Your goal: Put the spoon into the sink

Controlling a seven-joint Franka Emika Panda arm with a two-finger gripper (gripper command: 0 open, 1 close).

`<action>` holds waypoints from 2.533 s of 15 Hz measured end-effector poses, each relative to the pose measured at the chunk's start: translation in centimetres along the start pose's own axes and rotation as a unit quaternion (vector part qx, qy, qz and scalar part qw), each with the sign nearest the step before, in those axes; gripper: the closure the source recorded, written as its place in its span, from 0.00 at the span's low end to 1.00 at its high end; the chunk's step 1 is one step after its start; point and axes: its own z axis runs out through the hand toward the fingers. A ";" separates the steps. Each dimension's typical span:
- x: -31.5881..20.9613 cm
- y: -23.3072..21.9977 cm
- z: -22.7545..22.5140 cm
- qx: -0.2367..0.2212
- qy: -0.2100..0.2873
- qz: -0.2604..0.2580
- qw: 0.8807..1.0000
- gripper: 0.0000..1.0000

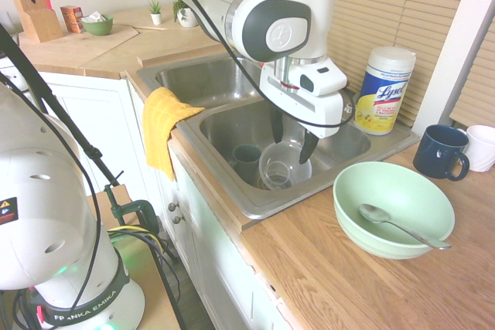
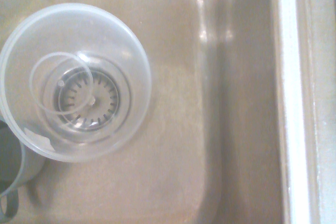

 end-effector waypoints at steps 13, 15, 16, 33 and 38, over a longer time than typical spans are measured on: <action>6.3 5.6 -7.9 0.038 0.071 0.014 0.997 0.00; 8.0 7.2 -8.1 0.035 0.057 0.002 0.998 0.00; 9.0 7.9 -8.1 0.032 0.050 -0.005 0.998 0.00; 21.4 7.8 -0.1 -0.115 -0.057 -0.178 0.976 0.00; 22.1 7.5 0.6 -0.165 -0.053 -0.213 0.962 0.00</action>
